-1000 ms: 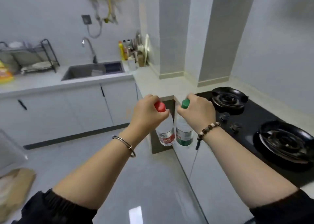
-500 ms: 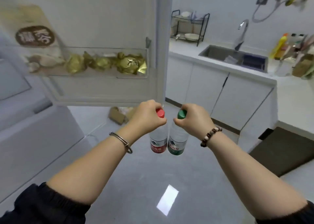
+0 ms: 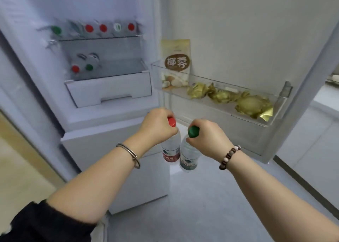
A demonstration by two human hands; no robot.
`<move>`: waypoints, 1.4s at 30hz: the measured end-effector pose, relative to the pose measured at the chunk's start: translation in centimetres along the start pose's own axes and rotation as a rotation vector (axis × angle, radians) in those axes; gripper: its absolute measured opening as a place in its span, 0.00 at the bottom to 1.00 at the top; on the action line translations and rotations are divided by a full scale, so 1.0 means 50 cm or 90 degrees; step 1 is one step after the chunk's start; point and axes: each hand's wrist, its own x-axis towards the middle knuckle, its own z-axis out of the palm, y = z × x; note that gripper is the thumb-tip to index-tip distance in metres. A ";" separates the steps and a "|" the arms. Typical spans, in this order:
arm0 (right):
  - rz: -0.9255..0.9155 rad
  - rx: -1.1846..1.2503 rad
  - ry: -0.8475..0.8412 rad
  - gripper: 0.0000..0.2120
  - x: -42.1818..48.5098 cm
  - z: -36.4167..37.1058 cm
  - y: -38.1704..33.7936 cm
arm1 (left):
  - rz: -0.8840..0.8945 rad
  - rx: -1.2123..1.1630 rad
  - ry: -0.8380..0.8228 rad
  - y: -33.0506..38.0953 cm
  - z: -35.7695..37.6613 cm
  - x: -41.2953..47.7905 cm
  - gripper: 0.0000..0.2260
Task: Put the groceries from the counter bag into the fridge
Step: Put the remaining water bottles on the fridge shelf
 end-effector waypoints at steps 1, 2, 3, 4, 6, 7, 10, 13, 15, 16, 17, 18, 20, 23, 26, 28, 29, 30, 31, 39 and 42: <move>-0.016 0.006 0.010 0.11 0.014 0.009 -0.023 | 0.000 0.014 0.026 -0.019 -0.021 0.001 0.06; -0.030 0.014 0.024 0.11 0.028 0.017 -0.045 | 0.001 0.026 0.053 -0.037 -0.043 0.003 0.06; -0.044 0.023 0.041 0.11 0.043 0.024 -0.068 | 0.001 0.038 0.081 -0.056 -0.066 0.005 0.06; -0.056 0.036 0.058 0.10 0.059 0.030 -0.092 | 0.000 0.044 0.110 -0.074 -0.091 0.007 0.07; -0.077 0.067 0.094 0.10 0.094 0.038 -0.139 | 0.003 0.039 0.173 -0.107 -0.141 0.018 0.08; -0.087 0.080 0.113 0.09 0.110 0.040 -0.162 | 0.012 0.037 0.207 -0.121 -0.164 0.025 0.07; -0.108 0.094 0.181 0.09 0.160 0.049 -0.219 | 0.059 0.048 0.309 -0.157 -0.222 0.048 0.06; -0.122 0.130 0.257 0.09 0.207 0.065 -0.261 | 0.144 0.052 0.395 -0.194 -0.255 0.075 0.06; -0.151 0.121 0.294 0.10 0.239 0.083 -0.283 | 0.194 0.067 0.432 -0.223 -0.266 0.096 0.07; -0.171 0.106 0.309 0.10 0.256 0.093 -0.293 | 0.216 0.080 0.443 -0.239 -0.269 0.108 0.08; -0.196 0.089 0.324 0.11 0.273 0.104 -0.301 | 0.238 0.095 0.452 -0.255 -0.271 0.120 0.08; -0.223 0.072 0.339 0.12 0.292 0.116 -0.307 | 0.258 0.107 0.464 -0.270 -0.273 0.133 0.09; -0.259 0.056 0.366 0.14 0.336 0.137 -0.315 | 0.287 0.128 0.495 -0.305 -0.277 0.164 0.09; -0.279 0.068 0.411 0.16 0.417 0.165 -0.323 | 0.304 0.161 0.518 -0.364 -0.275 0.224 0.09; -0.270 0.107 0.427 0.16 0.504 0.191 -0.332 | 0.289 0.176 0.526 -0.427 -0.267 0.290 0.08; -0.275 0.117 0.439 0.16 0.559 0.210 -0.334 | 0.271 0.182 0.525 -0.469 -0.260 0.332 0.08; -0.276 0.123 0.446 0.15 0.585 0.219 -0.335 | 0.261 0.187 0.522 -0.490 -0.257 0.353 0.08; -0.273 0.127 0.450 0.15 0.610 0.228 -0.337 | 0.249 0.190 0.518 -0.510 -0.253 0.374 0.08; -0.266 0.130 0.453 0.15 0.634 0.237 -0.338 | 0.234 0.193 0.514 -0.530 -0.247 0.392 0.08; -0.203 0.174 0.358 0.12 0.757 0.325 -0.342 | 0.170 0.254 0.439 -0.670 -0.191 0.485 0.05; -0.100 0.213 0.309 0.11 0.805 0.343 -0.350 | 0.085 0.236 0.390 -0.701 -0.190 0.518 0.06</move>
